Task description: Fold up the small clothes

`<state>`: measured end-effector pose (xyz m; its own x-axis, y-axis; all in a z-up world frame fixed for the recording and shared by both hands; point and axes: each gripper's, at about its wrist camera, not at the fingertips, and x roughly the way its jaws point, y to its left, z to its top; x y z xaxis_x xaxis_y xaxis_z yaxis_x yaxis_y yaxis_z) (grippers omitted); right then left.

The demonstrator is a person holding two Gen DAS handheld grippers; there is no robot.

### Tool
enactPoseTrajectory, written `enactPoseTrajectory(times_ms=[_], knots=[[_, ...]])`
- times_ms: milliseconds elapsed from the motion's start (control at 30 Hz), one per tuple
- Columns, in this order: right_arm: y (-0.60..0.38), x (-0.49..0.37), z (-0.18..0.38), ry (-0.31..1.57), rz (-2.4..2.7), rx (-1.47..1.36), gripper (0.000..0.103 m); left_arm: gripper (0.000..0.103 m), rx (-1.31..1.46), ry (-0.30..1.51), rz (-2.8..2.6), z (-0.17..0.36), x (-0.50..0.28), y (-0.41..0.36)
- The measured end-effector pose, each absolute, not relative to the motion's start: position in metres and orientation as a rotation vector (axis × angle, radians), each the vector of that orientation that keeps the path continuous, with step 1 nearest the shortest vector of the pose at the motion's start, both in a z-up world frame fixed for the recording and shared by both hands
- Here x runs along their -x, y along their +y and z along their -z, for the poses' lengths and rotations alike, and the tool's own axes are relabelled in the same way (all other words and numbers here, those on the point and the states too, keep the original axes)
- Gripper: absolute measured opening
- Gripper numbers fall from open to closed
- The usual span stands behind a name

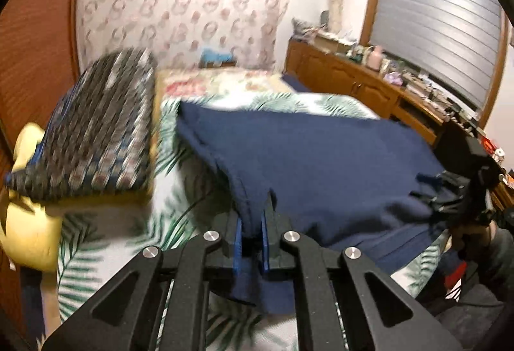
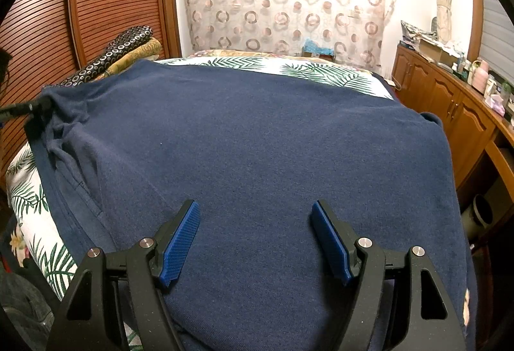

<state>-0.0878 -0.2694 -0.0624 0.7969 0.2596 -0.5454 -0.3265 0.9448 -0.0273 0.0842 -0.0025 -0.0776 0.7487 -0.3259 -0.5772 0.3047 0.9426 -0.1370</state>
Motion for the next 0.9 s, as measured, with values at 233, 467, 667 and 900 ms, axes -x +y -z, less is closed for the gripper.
enactPoseTrajectory(times_ms=[233, 467, 667, 900], knots=[[-0.268, 0.088, 0.061, 0.577, -0.310, 0.132, 0.074, 0.010, -0.001, 0.571, 0.432, 0.052, -0.101, -0.039], [-0.283, 0.099, 0.048, 0.592, -0.294, 0.107, 0.074, 0.009, -0.044, 0.527, 0.536, 0.033, -0.109, -0.085], [-0.313, 0.117, 0.034, 0.554, -0.245, 0.071, 0.074, 0.009, -0.082, 0.505, 0.631, 0.015, -0.112, -0.126], [-0.337, 0.131, 0.021, 0.518, -0.173, 0.038, 0.074, 0.009, -0.136, 0.517, 0.749, 0.001, -0.116, -0.180]])
